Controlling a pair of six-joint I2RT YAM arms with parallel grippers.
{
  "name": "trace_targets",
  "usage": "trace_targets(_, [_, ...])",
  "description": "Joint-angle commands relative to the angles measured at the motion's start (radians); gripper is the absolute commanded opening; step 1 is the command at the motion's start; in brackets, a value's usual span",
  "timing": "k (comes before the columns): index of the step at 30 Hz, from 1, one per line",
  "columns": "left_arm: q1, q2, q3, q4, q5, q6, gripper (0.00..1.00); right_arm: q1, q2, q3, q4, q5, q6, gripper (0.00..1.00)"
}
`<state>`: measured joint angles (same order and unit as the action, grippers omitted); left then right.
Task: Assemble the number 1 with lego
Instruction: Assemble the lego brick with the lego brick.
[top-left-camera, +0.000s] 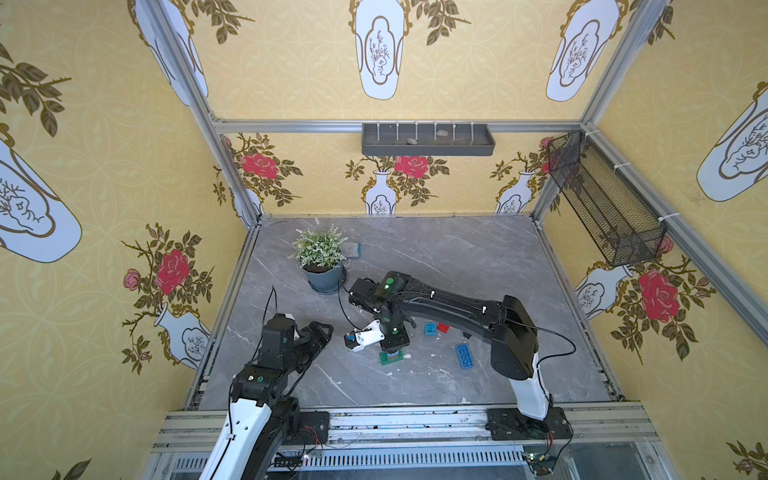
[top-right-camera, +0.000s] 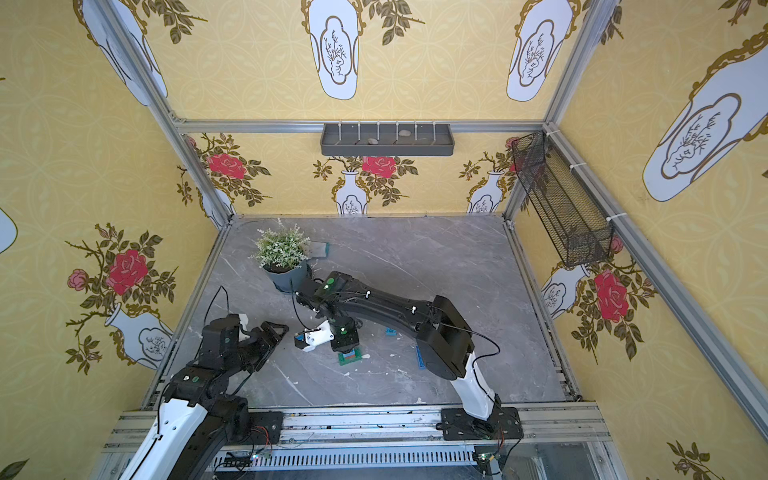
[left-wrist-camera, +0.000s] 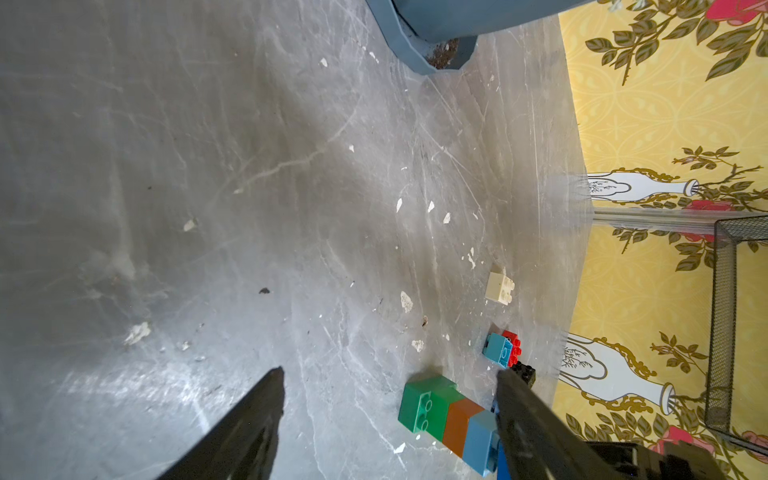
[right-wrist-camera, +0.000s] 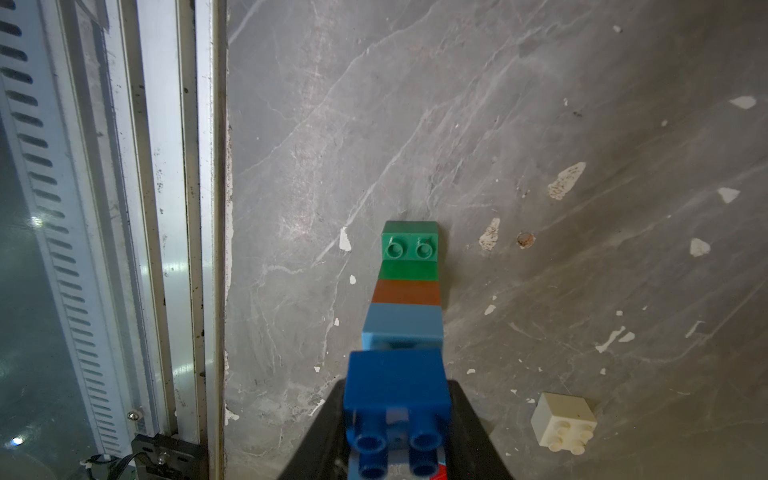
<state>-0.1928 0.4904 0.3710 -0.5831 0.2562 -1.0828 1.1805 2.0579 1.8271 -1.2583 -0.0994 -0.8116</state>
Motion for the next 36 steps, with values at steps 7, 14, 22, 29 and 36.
trace_targets(7, [0.001,-0.005,-0.017,0.040,0.022,-0.018,0.81,0.011,0.012,0.010,-0.035,0.036,0.016,0.28])
trace_targets(14, [0.001,-0.016,-0.025,0.052,0.031,-0.039,0.81,0.018,0.026,0.015,-0.030,0.042,0.030,0.28])
trace_targets(22, [0.002,-0.021,-0.027,0.046,0.029,-0.040,0.81,0.024,0.041,0.020,-0.047,0.043,0.104,0.27])
trace_targets(29, [0.001,-0.025,-0.028,0.045,0.026,-0.040,0.81,0.038,0.051,-0.016,-0.065,0.037,0.176,0.25])
trace_targets(36, [0.001,-0.027,-0.029,0.038,0.023,-0.037,0.81,0.039,0.047,-0.081,-0.036,0.037,0.189,0.24])
